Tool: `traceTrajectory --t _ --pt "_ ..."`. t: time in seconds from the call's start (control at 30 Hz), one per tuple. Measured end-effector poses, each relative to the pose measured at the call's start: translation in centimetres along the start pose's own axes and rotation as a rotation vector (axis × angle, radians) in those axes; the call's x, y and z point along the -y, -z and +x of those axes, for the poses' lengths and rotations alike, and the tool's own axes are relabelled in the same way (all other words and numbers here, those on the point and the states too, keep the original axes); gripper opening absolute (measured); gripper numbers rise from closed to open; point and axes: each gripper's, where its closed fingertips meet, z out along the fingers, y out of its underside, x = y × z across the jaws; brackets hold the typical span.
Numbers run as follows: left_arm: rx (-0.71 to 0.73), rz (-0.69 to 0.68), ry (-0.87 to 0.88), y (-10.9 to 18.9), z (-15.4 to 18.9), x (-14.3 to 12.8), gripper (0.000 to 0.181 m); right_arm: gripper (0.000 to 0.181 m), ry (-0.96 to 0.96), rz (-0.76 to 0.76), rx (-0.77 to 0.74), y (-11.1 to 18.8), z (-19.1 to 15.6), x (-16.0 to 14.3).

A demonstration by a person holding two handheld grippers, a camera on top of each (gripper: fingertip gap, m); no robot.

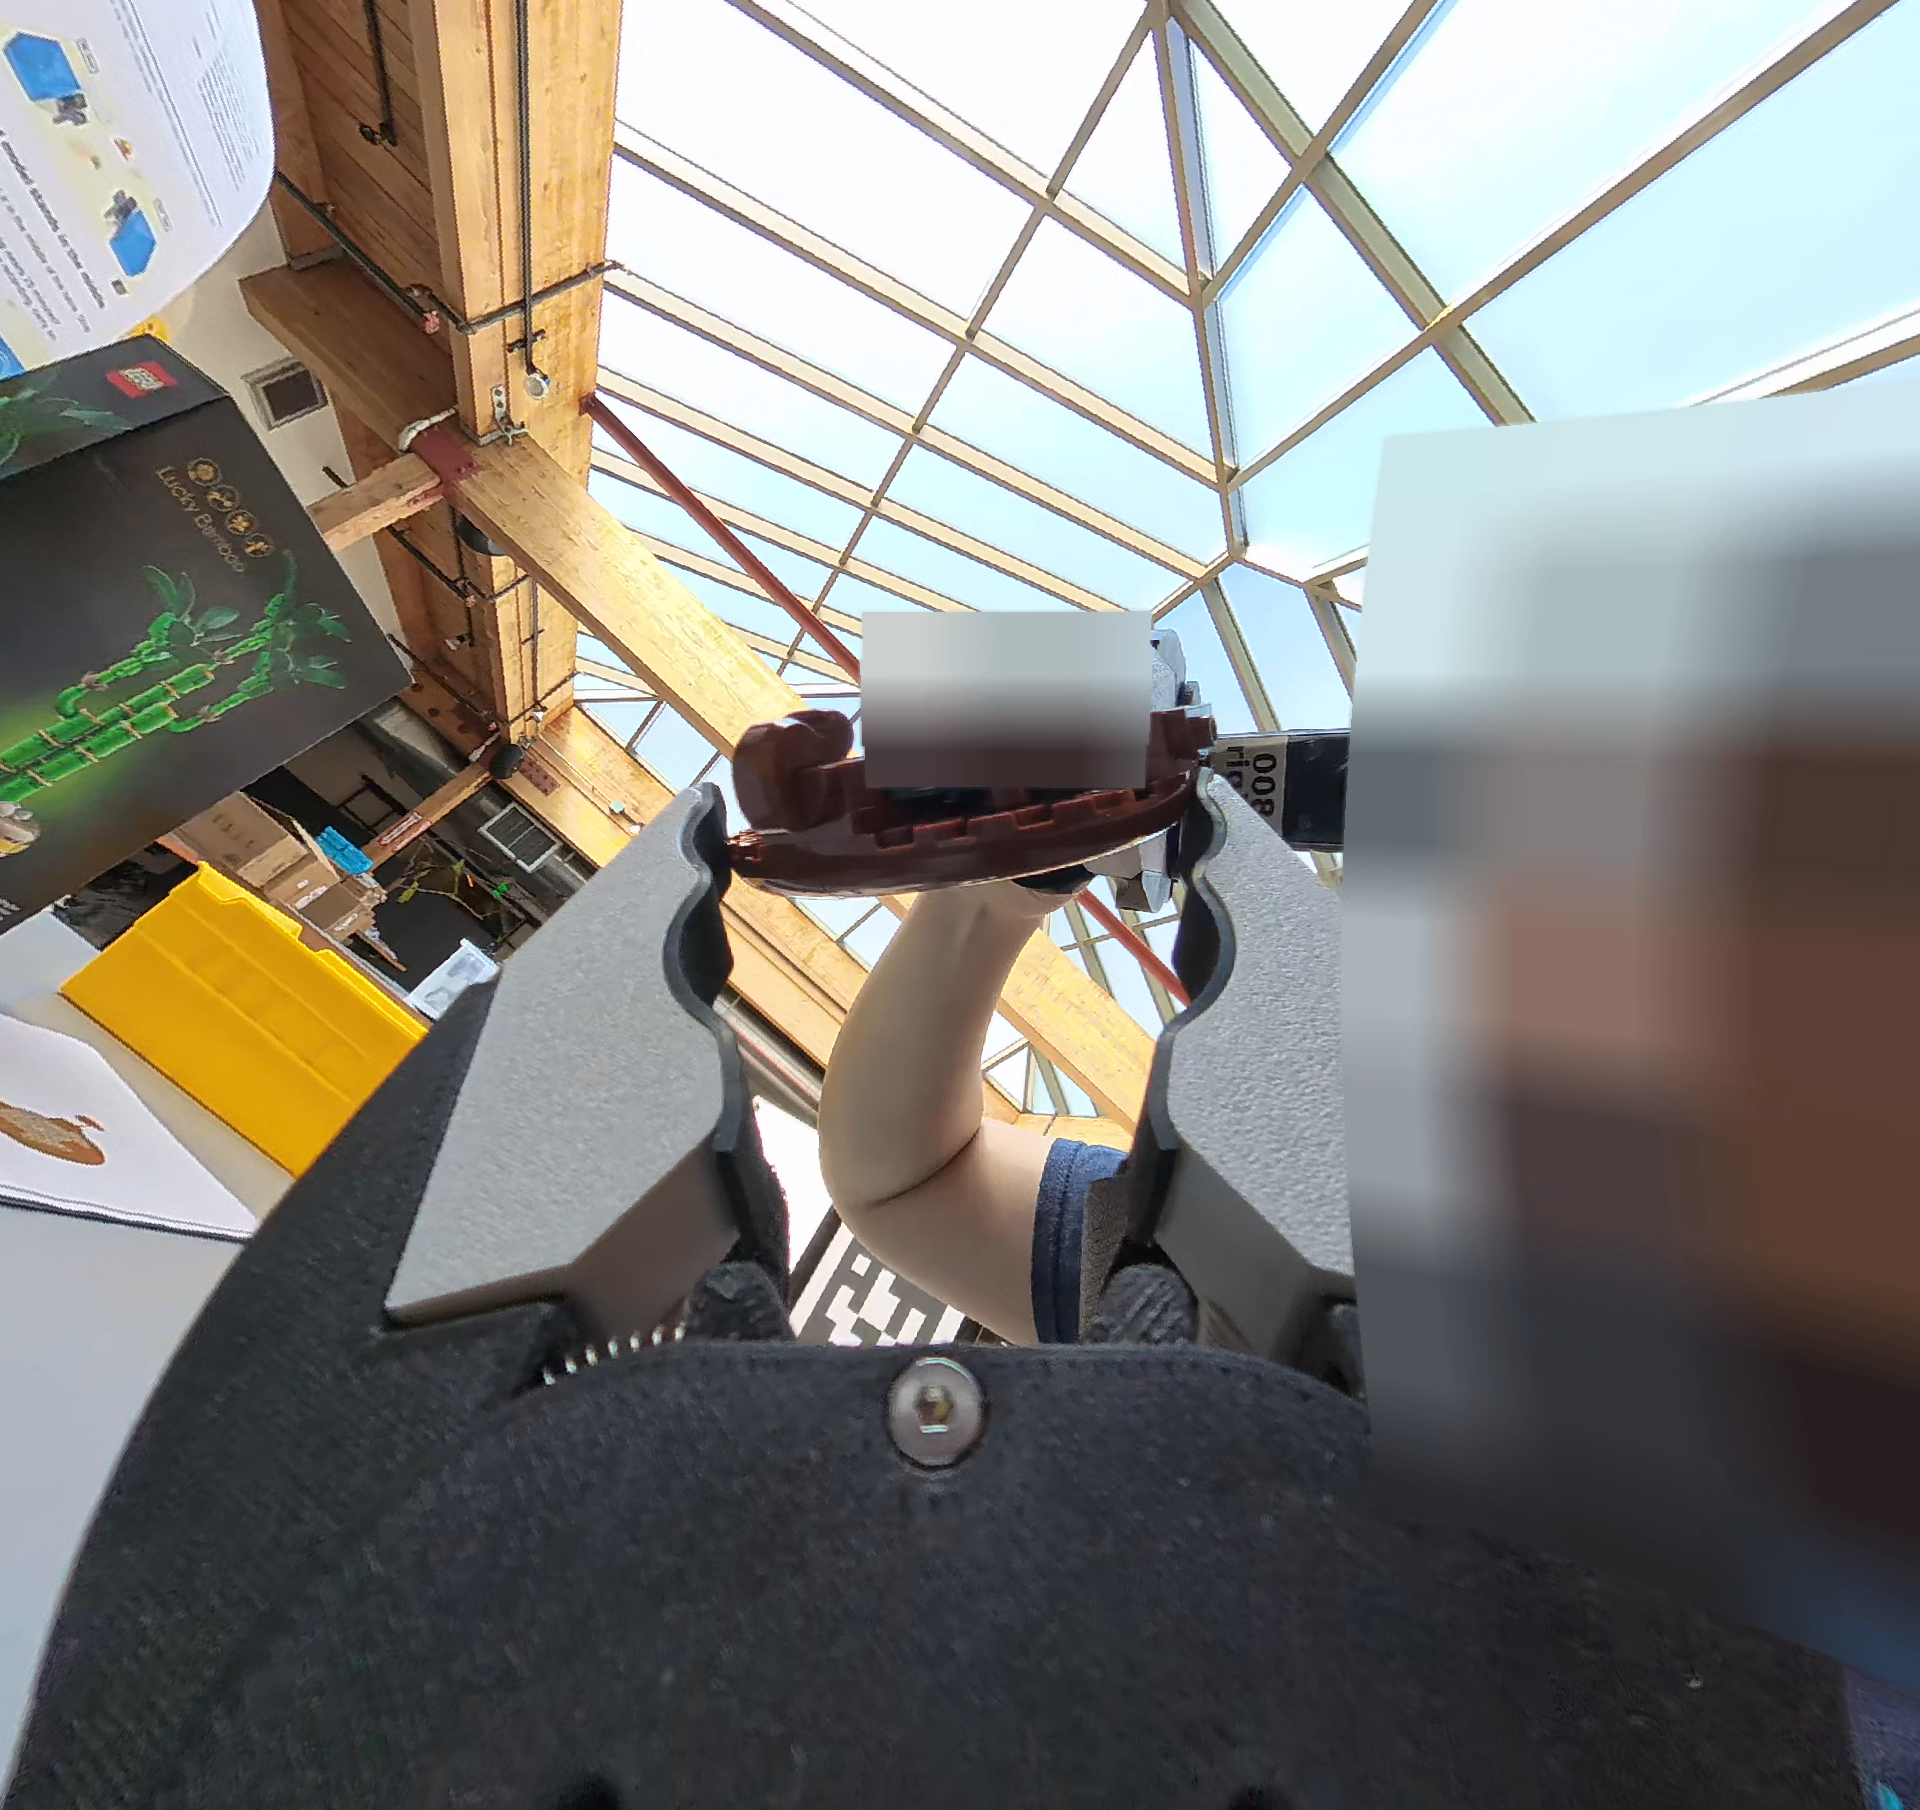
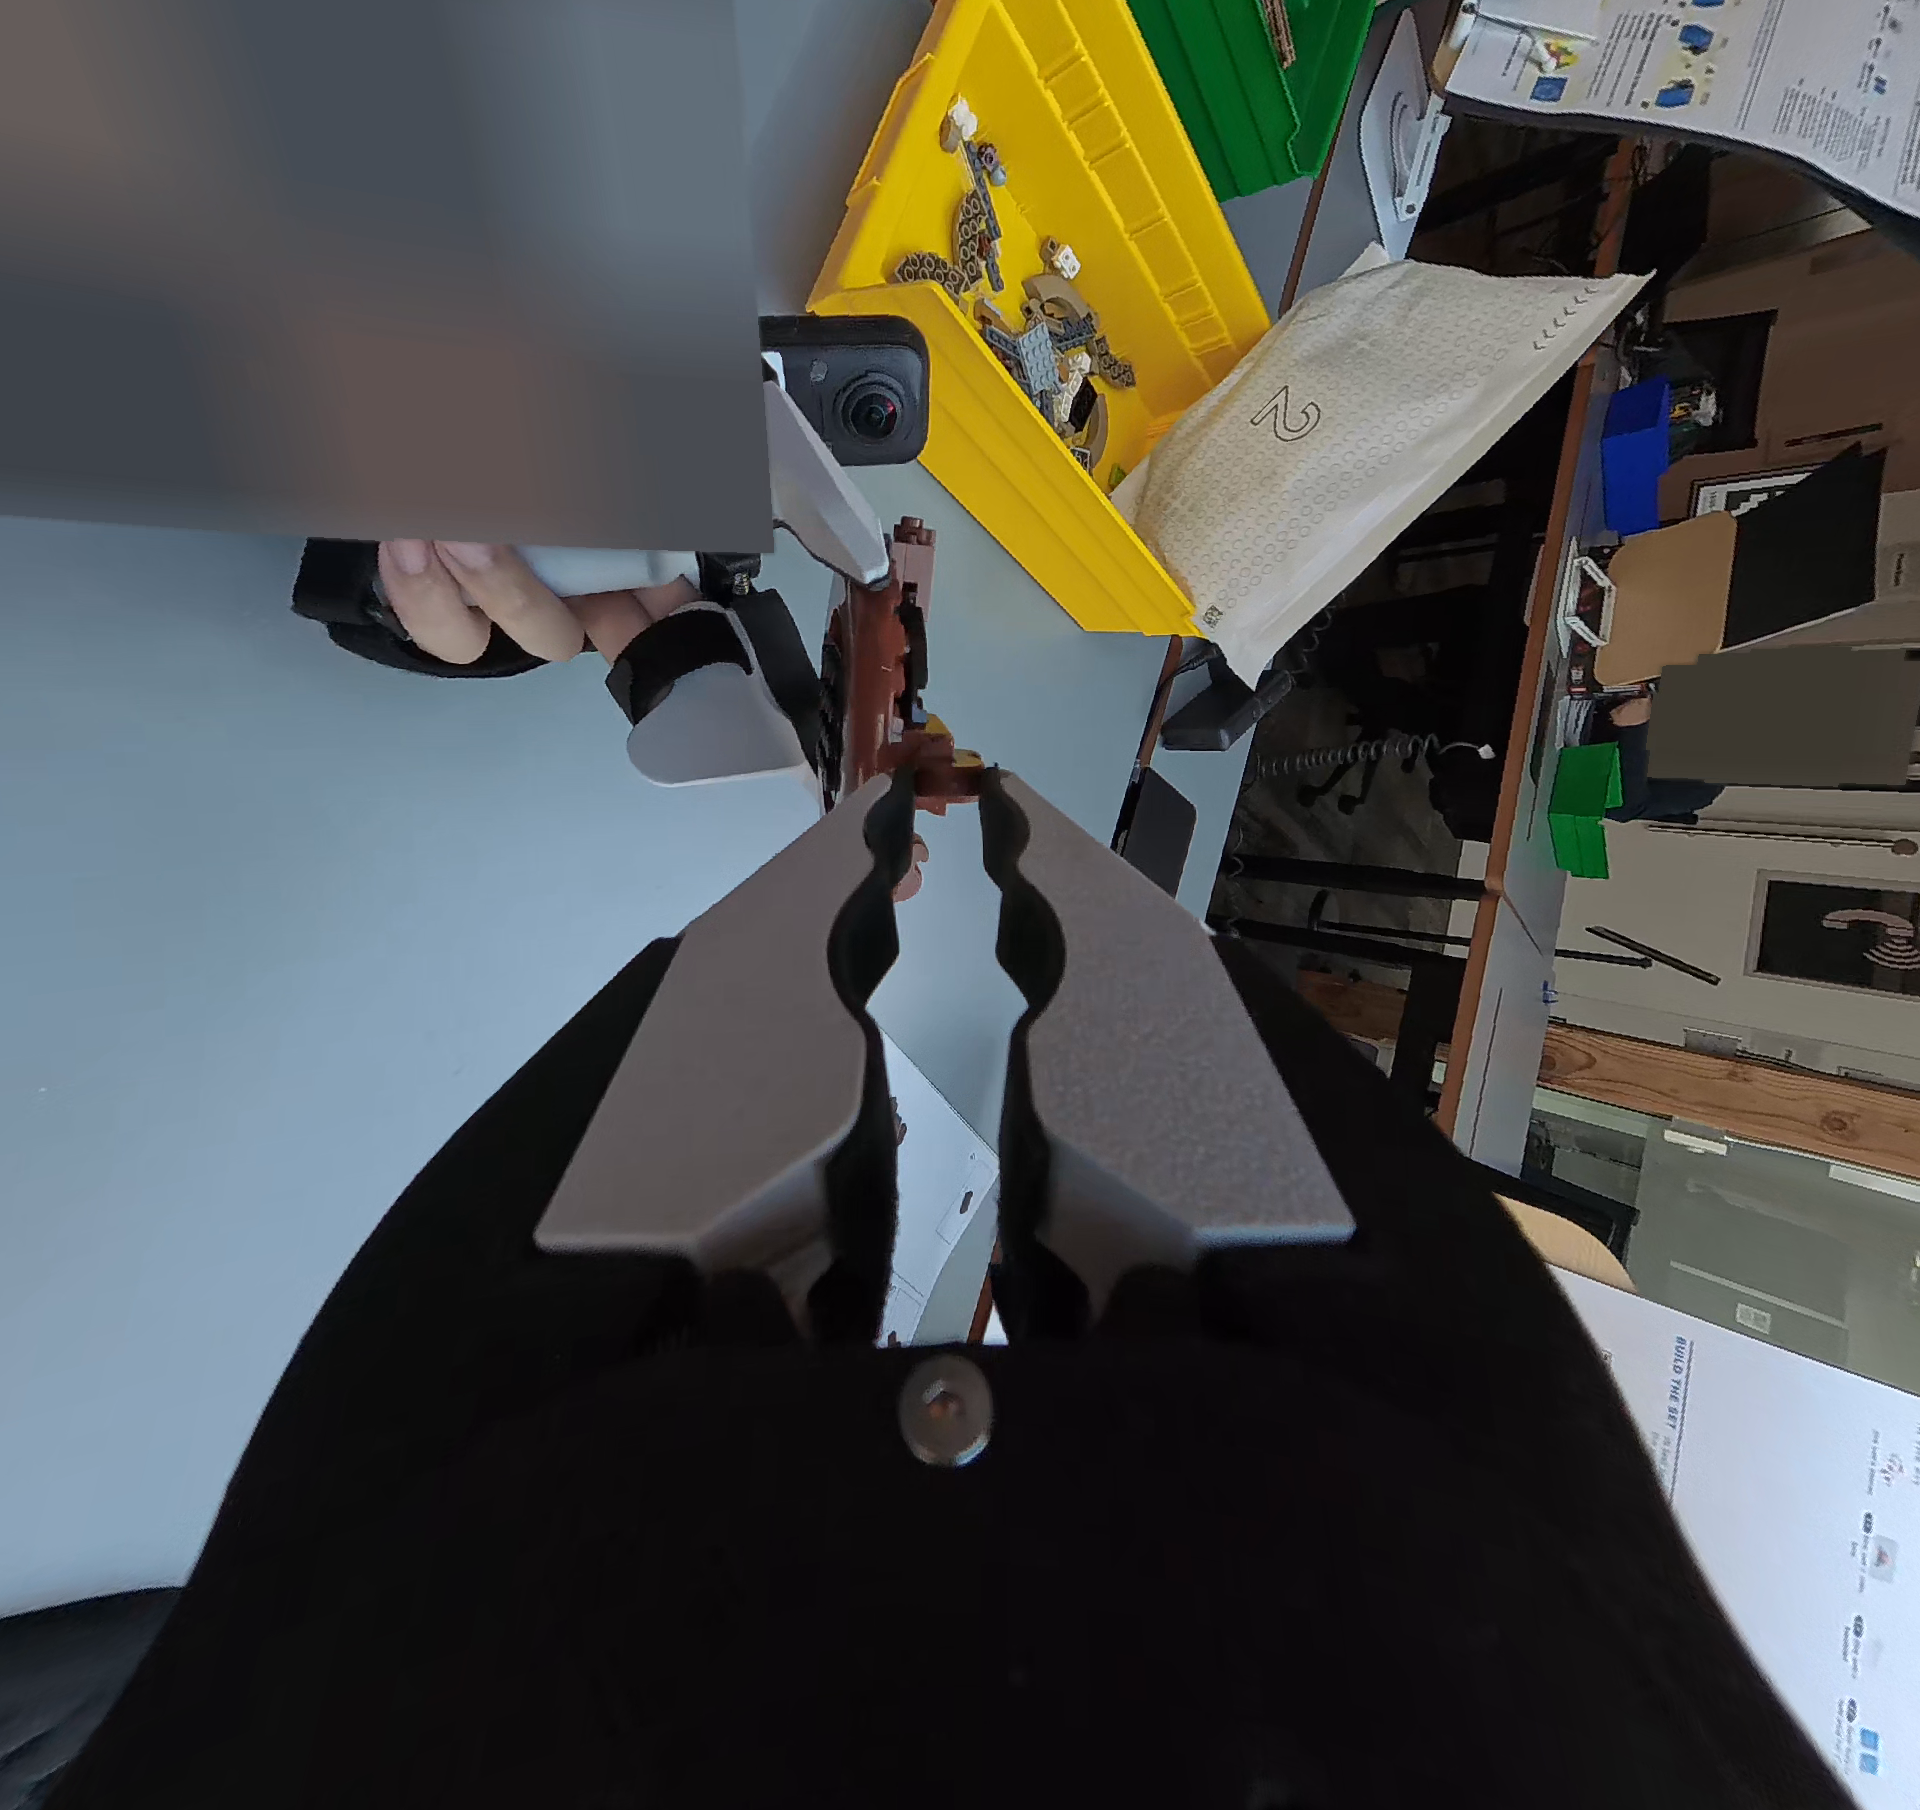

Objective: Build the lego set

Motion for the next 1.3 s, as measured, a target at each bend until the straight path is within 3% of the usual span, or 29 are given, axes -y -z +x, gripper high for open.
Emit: traceTrajectory --t 0.77,0.87,0.97,1.07,1.2,1.3 --pt "0.029 -0.003 -0.025 0.2 -0.3 0.0 0.086 0.013 0.017 0.044 -0.121 -0.2 -0.2 -0.4" --pt "0.051 -0.013 -0.124 0.0 0.2 0.1 0.086 0.015 -0.022 0.100 -0.142 0.2 0.1 -0.1" --pt "0.087 -0.042 -0.251 -0.2 0.7 -0.3 0.086 0.028 -0.122 0.173 -0.140 1.1 0.4 -0.2" --pt "0.108 -0.070 -0.349 -0.3 1.1 -0.8 0.085 0.029 -0.256 0.297 -0.030 1.9 -0.8 -0.3" --pt "0.090 -0.107 -0.359 -0.6 1.4 -1.7 0.085 0.029 -0.393 0.492 0.106 3.4 -2.4 -0.3" --pt "0.085 -0.144 -0.344 -0.7 1.3 -2.4 0.085 0.033 -0.339 0.532 0.161 4.3 -3.5 -0.6"
